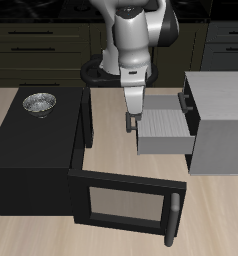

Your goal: Close the top and middle drawer of the white cabinet

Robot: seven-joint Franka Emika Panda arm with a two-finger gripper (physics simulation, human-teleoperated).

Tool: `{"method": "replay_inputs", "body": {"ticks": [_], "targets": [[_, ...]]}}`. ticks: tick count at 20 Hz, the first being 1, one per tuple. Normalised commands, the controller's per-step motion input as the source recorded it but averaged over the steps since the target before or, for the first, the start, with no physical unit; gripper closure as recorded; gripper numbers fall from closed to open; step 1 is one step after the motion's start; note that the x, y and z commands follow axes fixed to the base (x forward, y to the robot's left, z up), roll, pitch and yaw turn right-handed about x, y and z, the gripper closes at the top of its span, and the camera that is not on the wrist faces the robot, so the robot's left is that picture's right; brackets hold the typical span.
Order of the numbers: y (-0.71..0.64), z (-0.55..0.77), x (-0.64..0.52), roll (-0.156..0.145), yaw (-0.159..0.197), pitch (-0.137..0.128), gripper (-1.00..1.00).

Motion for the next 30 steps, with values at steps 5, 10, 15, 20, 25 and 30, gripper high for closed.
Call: {"method": "replay_inputs", "body": {"ticks": [5,10,15,20,25,30], "targets": [[-0.26,-0.11,-0.1,-0.034,0.013,0.023,-1.0],[-0.25,0.06,-0.06,-0.04,0.002,-0.004,-1.0],[-0.19,-0.03,-0.02,-0.029,0.002,0.002,-1.0],[-0.11,-0.09,0.0,-0.023,-0.003,0.013,-1.0],[-0.09,-0.06,0.0,-0.019,-0.001,0.007,-1.0],[-0.03,-0.08,0.04,-0.005,-0.009,0.01,-1.0]]}}
